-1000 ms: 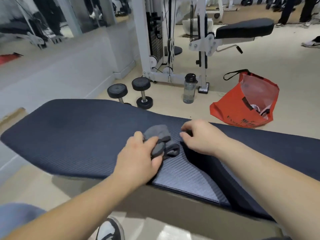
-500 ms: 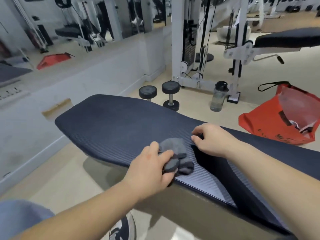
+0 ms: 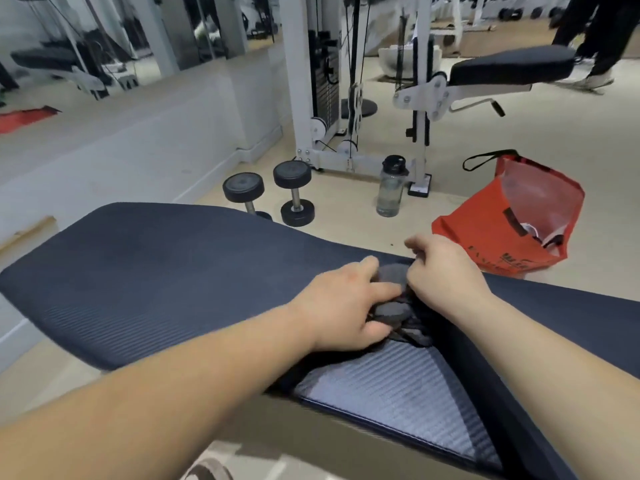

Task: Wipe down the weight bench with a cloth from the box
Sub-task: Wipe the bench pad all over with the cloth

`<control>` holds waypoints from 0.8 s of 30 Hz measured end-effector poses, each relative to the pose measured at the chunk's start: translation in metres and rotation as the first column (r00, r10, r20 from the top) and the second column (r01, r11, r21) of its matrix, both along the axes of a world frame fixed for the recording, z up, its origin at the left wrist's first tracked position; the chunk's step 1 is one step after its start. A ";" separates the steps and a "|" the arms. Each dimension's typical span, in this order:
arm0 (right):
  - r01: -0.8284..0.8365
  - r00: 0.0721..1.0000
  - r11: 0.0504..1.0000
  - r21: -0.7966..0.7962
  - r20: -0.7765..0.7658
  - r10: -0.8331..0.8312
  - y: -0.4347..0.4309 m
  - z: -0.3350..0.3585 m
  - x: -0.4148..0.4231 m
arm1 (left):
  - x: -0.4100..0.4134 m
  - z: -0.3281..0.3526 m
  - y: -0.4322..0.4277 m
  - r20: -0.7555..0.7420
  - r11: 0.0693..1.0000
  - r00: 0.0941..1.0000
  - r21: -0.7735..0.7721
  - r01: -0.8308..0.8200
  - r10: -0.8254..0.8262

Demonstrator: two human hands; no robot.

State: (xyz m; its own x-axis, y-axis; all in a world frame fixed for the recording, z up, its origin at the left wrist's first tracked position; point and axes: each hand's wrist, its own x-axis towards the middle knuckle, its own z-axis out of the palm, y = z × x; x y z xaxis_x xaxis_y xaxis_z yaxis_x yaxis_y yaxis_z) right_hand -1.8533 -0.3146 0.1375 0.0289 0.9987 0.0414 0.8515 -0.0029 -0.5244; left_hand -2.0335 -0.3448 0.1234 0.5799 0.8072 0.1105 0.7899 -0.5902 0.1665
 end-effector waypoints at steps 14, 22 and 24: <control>-0.244 0.969 0.970 0.009 0.039 0.243 0.026 -0.008 -0.060 | -0.090 -0.006 0.008 0.038 0.997 0.998 0.053 -0.055 0.053; -0.496 0.864 0.866 -0.061 0.067 0.499 0.013 0.000 -0.135 | -0.159 -0.010 -0.045 -0.004 0.765 0.769 0.097 -0.636 0.640; -0.529 0.844 0.848 -0.048 0.077 0.531 0.008 0.002 -0.152 | -0.167 -0.004 -0.081 0.042 0.891 0.892 0.042 -0.452 0.451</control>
State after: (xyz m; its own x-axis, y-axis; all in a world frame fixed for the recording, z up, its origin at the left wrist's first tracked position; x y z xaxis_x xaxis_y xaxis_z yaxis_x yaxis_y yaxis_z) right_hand -2.0052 -0.3067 0.1392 -0.5072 0.8618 -0.0048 0.7679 0.4494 -0.4565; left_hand -2.2009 -0.4257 0.1194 0.1500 0.9743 0.1681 0.9682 -0.1792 0.1744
